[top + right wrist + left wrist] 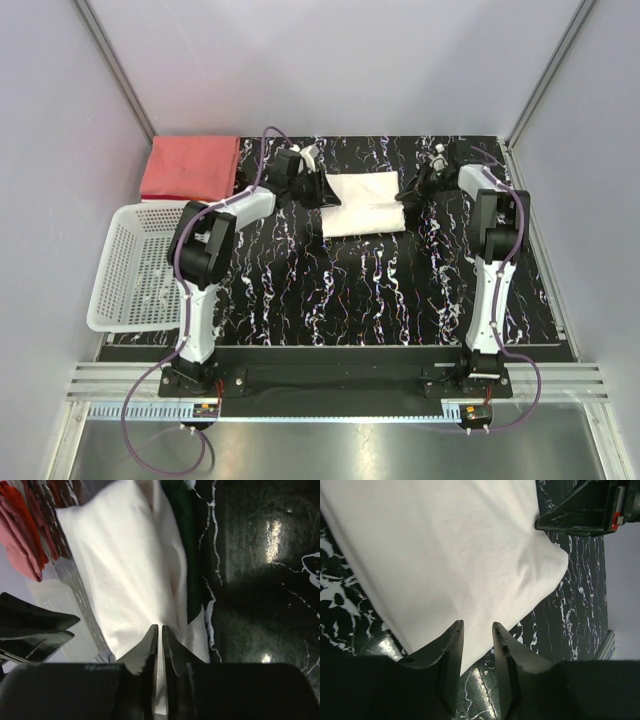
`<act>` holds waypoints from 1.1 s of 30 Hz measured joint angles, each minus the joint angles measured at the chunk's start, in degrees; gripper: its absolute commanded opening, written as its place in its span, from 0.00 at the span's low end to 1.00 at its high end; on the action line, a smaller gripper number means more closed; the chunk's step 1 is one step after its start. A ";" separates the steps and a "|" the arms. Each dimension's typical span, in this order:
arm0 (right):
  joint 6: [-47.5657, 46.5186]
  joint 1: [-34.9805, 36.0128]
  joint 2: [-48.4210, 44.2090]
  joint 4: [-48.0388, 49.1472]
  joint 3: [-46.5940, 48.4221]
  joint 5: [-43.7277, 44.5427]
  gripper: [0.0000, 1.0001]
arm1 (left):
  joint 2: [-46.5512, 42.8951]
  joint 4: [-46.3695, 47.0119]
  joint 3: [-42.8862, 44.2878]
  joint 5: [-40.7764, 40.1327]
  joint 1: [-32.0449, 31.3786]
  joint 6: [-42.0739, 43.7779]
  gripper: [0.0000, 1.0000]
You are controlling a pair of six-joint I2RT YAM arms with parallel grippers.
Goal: Fold and stack the t-shirts
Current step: Fold the tshirt
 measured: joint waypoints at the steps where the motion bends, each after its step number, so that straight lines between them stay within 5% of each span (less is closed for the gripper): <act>1: 0.15 -0.09 -0.57 0.20 0.11 0.22 0.14 | -0.09 -0.33 0.46 -0.13 -0.50 0.11 0.35; 12: 1.55 0.13 -17.86 3.06 -11.26 -3.23 0.15 | 5.01 0.17 16.87 1.75 -8.26 -1.20 0.35; 22: 0.52 0.66 -8.57 5.40 -18.91 -3.93 0.14 | 17.53 -5.11 20.26 -0.07 -7.85 -1.01 0.35; 33: 0.31 0.96 -16.52 4.83 -19.45 -1.40 0.15 | 13.33 -11.39 24.39 -0.22 -6.36 1.07 0.38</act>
